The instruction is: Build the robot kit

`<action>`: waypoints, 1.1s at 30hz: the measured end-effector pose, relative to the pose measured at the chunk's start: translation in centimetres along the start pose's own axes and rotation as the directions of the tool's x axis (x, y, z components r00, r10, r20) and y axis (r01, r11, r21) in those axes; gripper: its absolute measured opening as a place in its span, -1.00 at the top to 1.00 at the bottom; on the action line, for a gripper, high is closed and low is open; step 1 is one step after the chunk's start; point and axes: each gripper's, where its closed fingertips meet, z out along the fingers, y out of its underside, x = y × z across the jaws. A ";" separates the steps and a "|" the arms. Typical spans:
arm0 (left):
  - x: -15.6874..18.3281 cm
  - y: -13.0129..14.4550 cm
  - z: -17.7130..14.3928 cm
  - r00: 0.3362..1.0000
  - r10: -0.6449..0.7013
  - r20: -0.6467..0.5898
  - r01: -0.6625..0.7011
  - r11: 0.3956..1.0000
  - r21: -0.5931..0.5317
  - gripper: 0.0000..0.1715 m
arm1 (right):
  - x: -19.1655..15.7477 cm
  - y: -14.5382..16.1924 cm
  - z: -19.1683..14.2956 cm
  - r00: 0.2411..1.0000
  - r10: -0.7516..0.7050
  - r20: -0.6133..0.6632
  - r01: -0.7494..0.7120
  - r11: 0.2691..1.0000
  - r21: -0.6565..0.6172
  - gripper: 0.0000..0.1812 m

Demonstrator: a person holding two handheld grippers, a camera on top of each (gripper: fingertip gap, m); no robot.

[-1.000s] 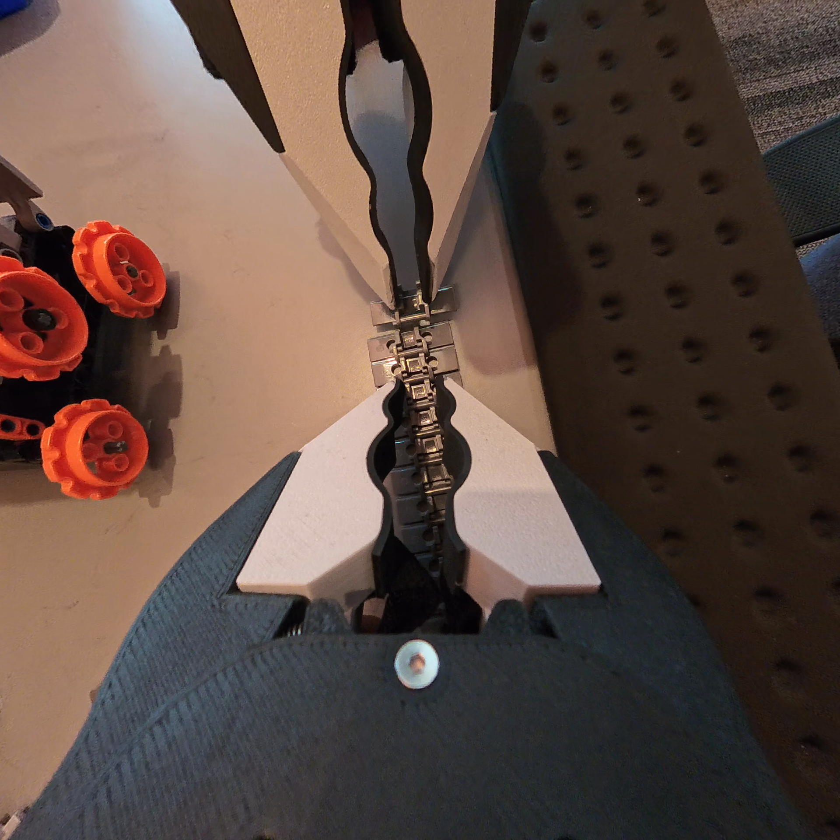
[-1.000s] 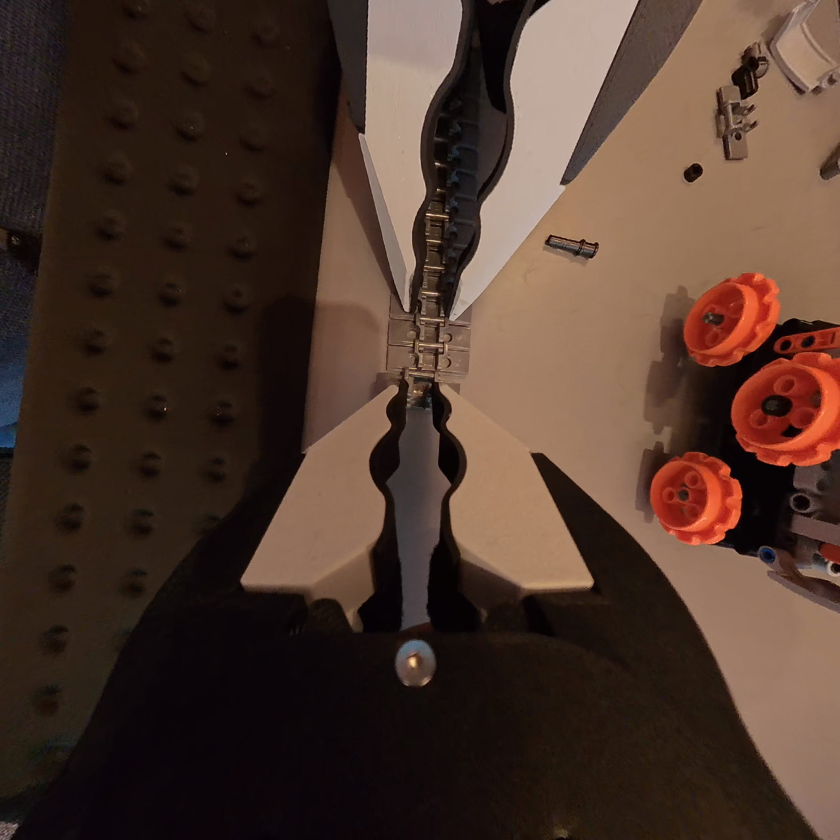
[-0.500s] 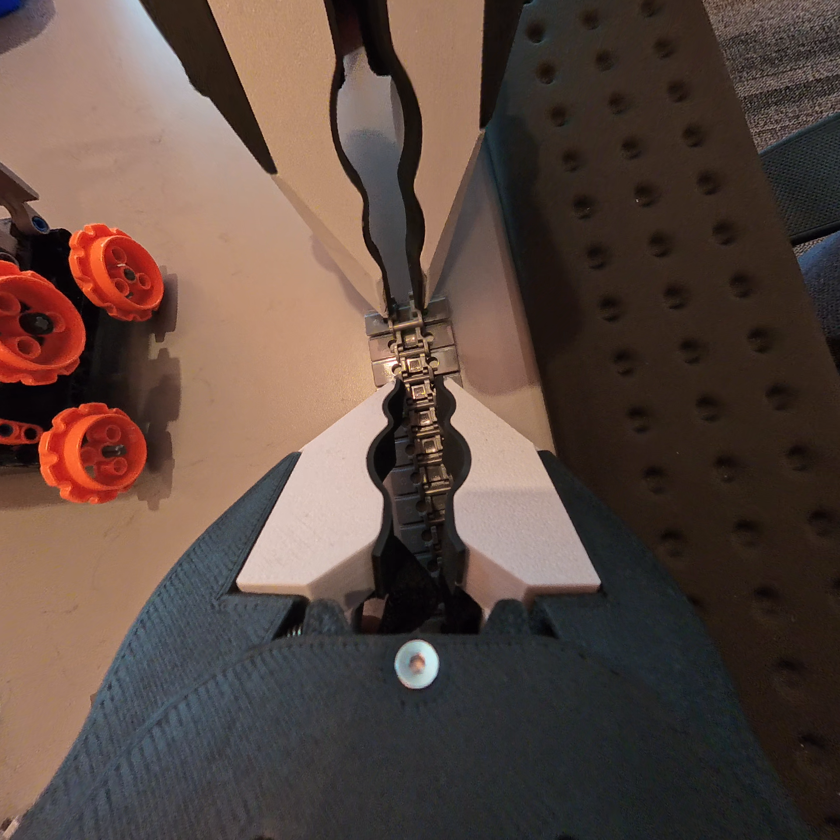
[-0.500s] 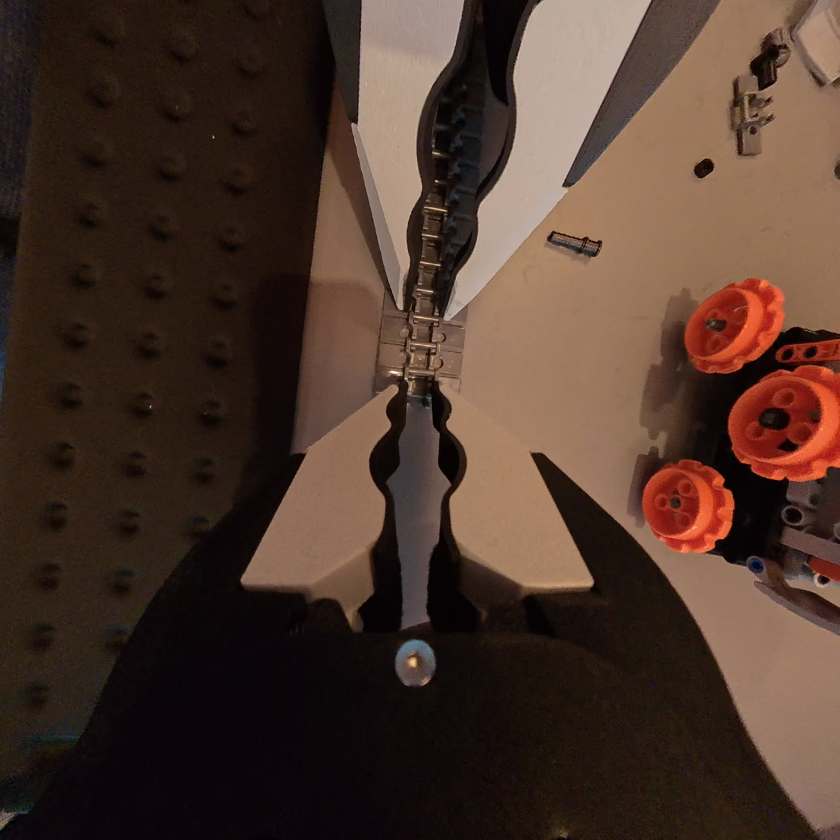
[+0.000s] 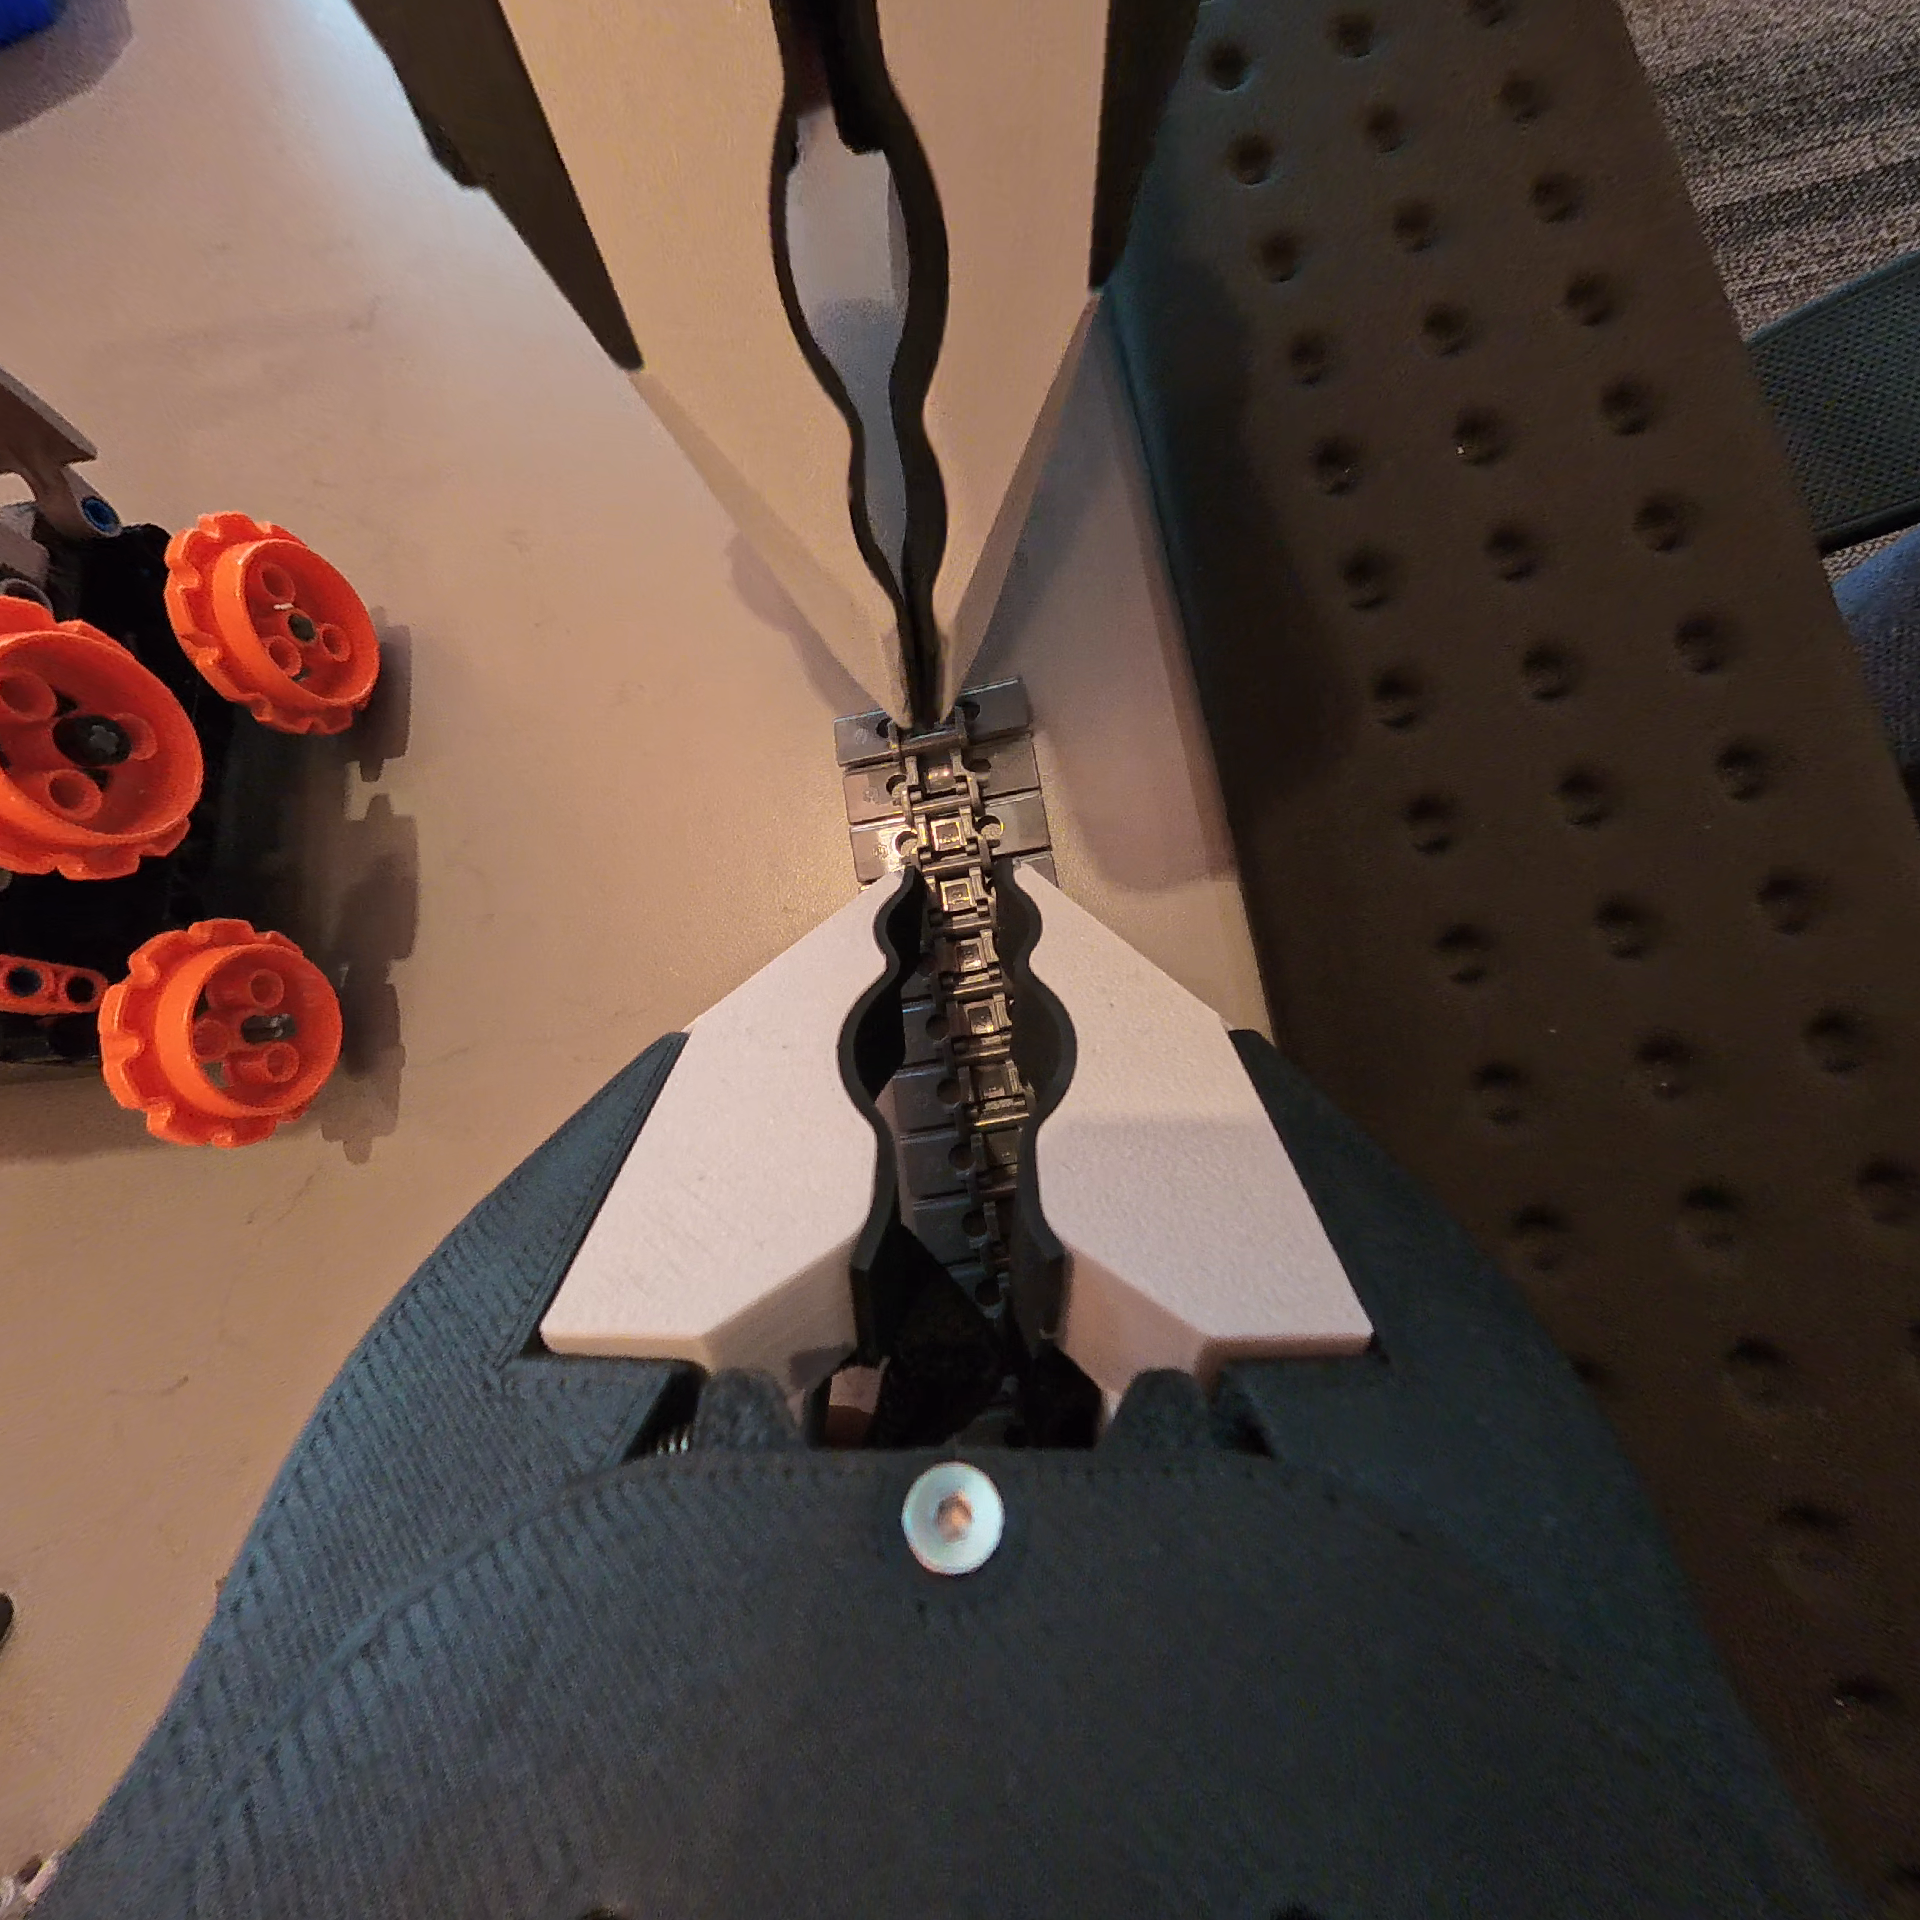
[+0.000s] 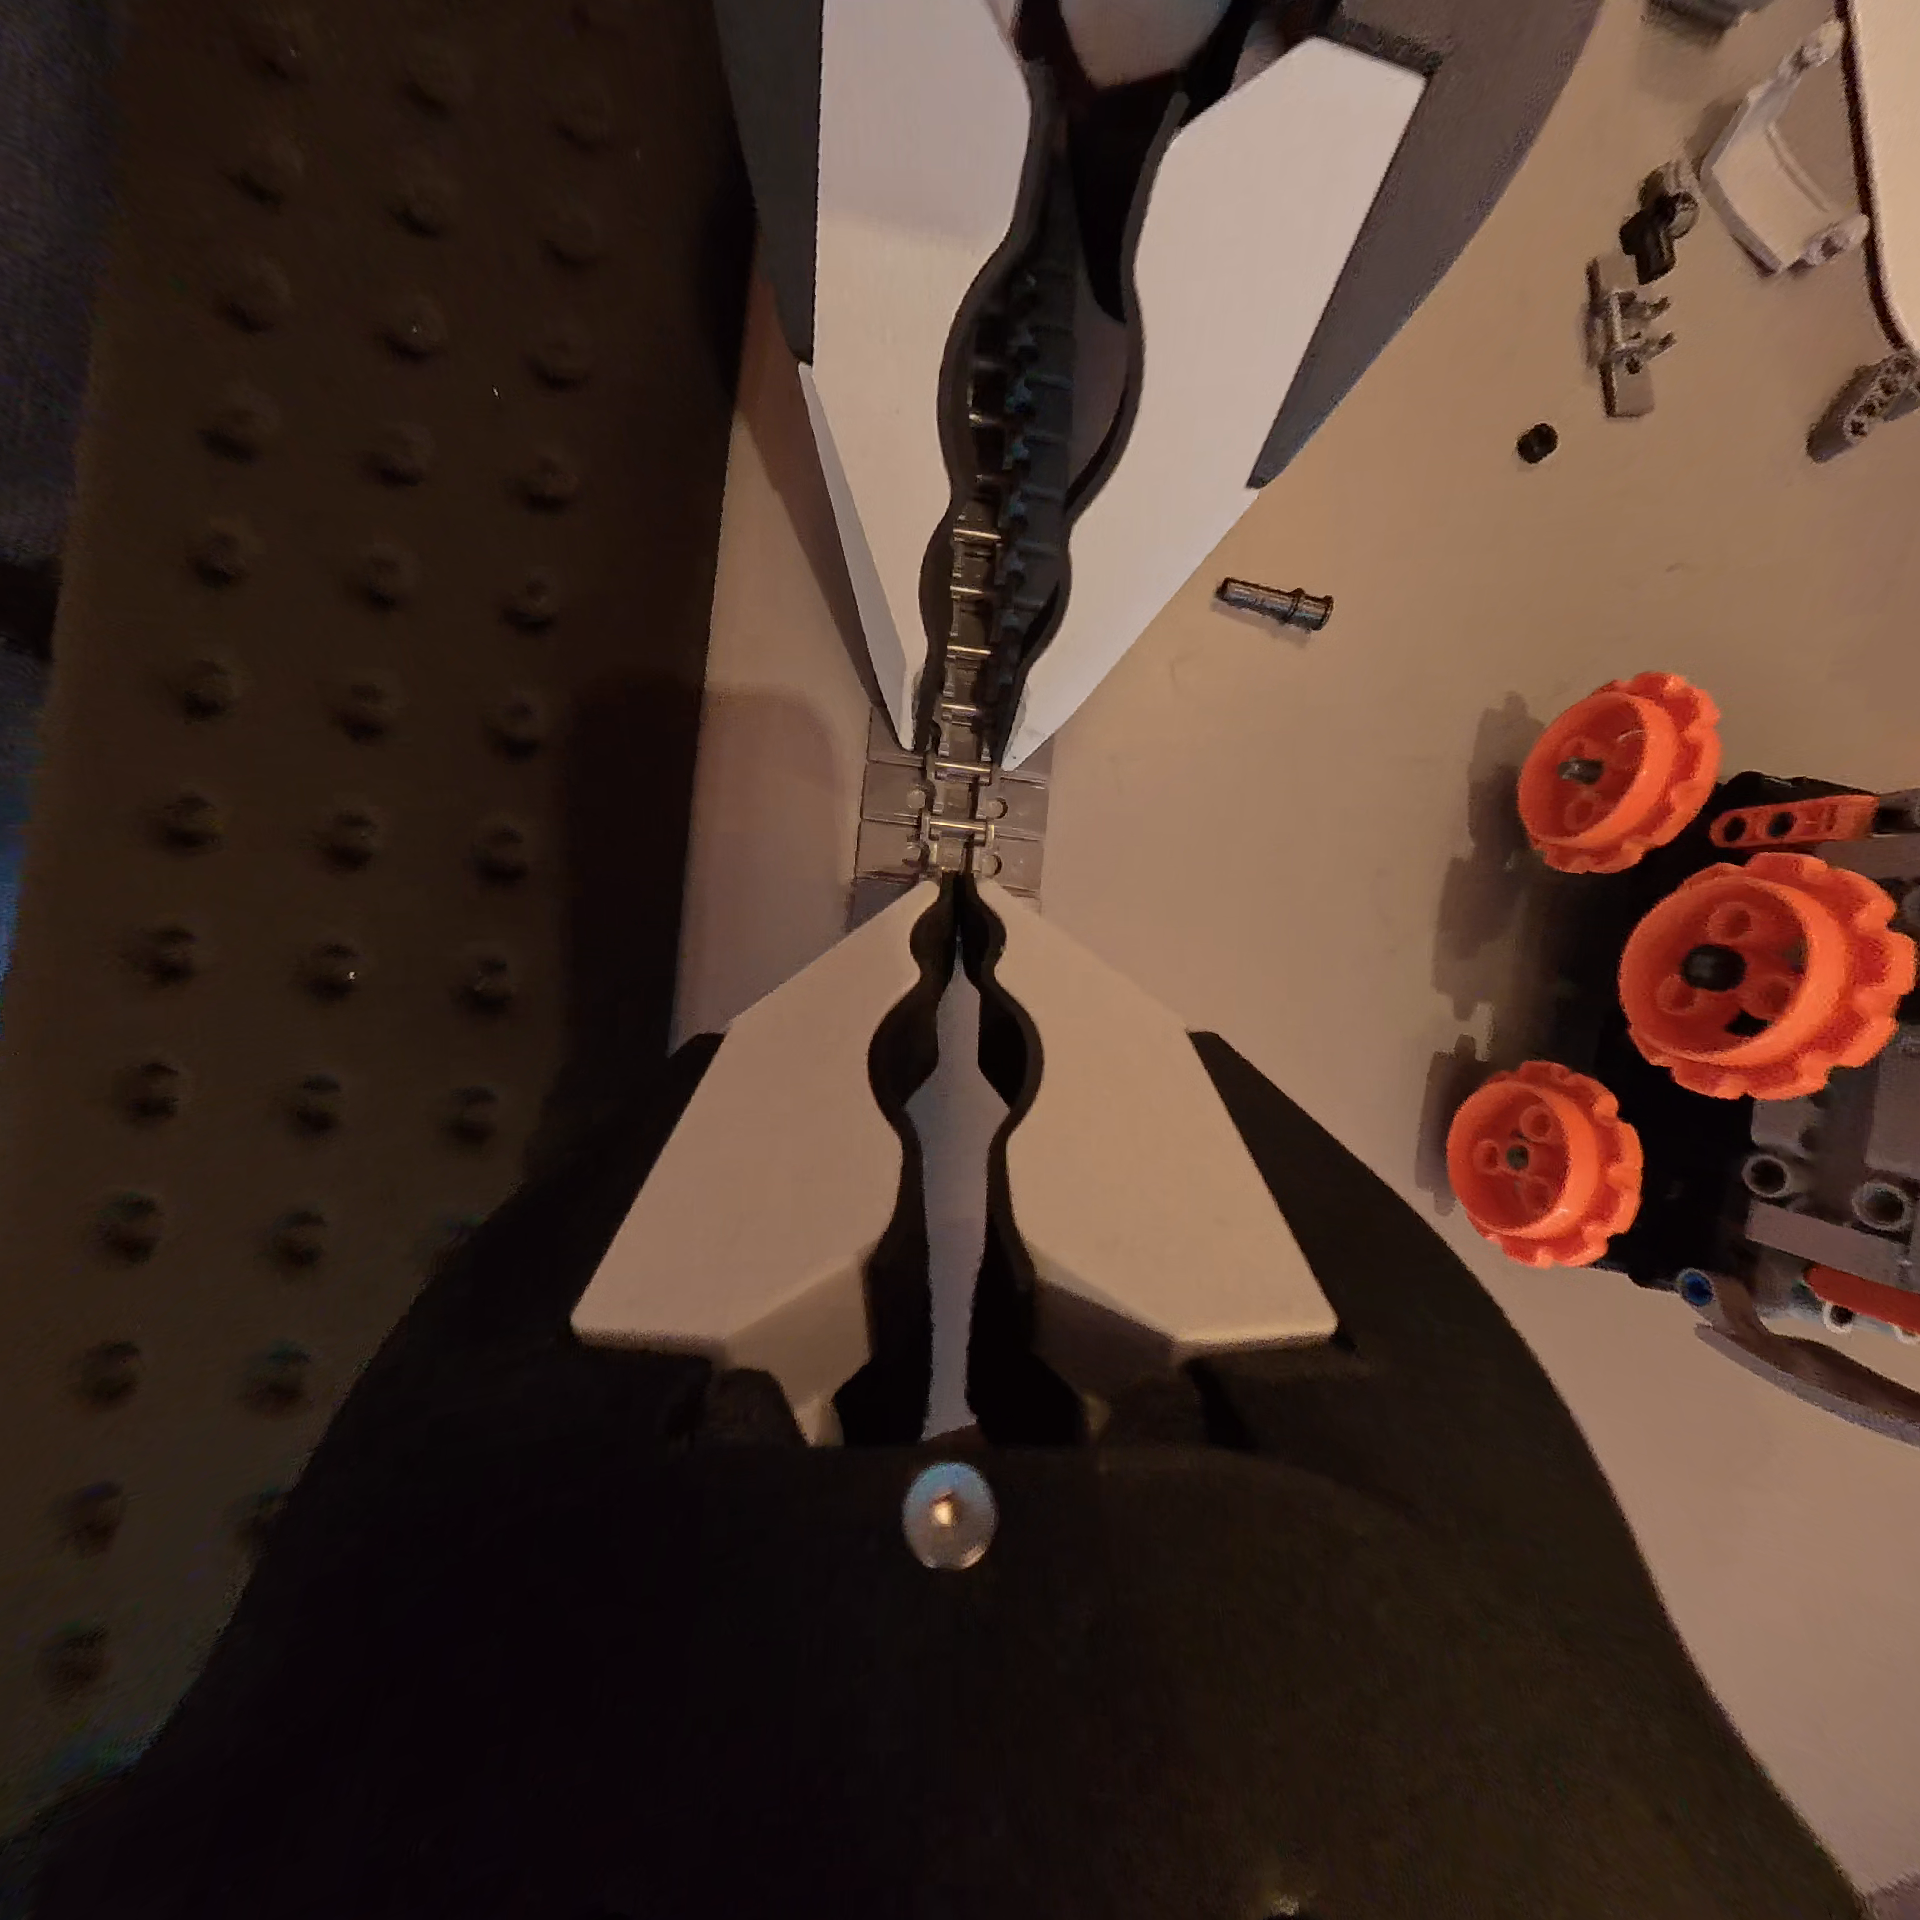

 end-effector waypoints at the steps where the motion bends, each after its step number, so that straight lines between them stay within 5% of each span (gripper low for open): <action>1: 0.0 0.0 0.0 1.000 -0.001 -0.001 0.001 1.000 0.000 0.85 | -0.1 0.1 0.2 1.000 -0.001 0.003 0.001 1.000 -0.006 1.00; 26: 0.2 -0.1 0.1 0.999 -0.042 0.006 0.041 0.998 0.054 0.84 | -0.3 0.6 0.8 0.962 0.170 0.213 -0.088 0.934 -0.345 1.00; 33: 0.1 0.0 0.0 0.999 -0.033 0.016 0.032 0.998 0.054 0.84 | -0.3 0.5 0.7 0.972 0.161 0.172 -0.110 0.956 -0.272 1.00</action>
